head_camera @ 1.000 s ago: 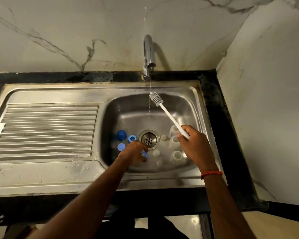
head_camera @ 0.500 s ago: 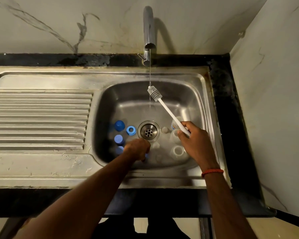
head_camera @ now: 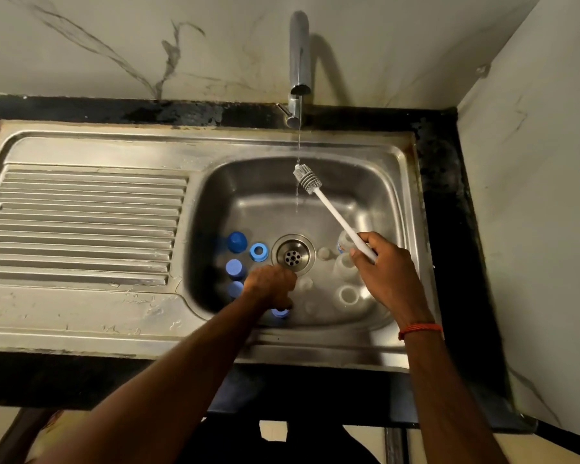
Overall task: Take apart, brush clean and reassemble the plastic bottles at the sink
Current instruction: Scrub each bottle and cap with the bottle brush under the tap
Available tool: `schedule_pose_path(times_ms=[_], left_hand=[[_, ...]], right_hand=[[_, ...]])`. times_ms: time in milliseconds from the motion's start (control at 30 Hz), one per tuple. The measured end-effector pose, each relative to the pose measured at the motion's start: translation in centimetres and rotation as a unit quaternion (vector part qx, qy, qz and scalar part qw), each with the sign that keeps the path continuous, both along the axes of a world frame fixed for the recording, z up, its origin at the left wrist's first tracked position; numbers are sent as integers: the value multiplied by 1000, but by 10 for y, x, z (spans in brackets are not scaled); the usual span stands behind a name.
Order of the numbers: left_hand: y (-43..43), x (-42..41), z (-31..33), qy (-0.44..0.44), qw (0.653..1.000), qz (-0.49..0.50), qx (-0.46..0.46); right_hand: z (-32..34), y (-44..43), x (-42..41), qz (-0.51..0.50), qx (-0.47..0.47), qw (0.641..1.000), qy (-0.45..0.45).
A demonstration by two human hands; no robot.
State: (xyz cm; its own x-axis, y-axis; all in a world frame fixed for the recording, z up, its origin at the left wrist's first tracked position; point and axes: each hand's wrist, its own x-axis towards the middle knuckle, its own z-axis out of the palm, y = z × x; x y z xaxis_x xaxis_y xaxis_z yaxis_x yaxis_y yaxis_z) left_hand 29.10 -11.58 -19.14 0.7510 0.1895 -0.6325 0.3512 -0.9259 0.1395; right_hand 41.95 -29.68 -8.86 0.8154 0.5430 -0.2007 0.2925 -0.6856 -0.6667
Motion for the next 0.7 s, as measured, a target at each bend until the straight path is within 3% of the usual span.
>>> schedule_pose_path(times_ms=[167, 333, 700], left_hand=[[22, -23, 27, -41, 996, 44, 71], [41, -50, 37, -23, 990, 74, 122], [46, -67, 17, -8, 983, 128, 133]], right_hand=[[14, 14, 1, 6, 24, 999, -32], [19, 31, 3, 6, 40, 997, -65], [24, 50, 7, 8, 22, 996, -82]])
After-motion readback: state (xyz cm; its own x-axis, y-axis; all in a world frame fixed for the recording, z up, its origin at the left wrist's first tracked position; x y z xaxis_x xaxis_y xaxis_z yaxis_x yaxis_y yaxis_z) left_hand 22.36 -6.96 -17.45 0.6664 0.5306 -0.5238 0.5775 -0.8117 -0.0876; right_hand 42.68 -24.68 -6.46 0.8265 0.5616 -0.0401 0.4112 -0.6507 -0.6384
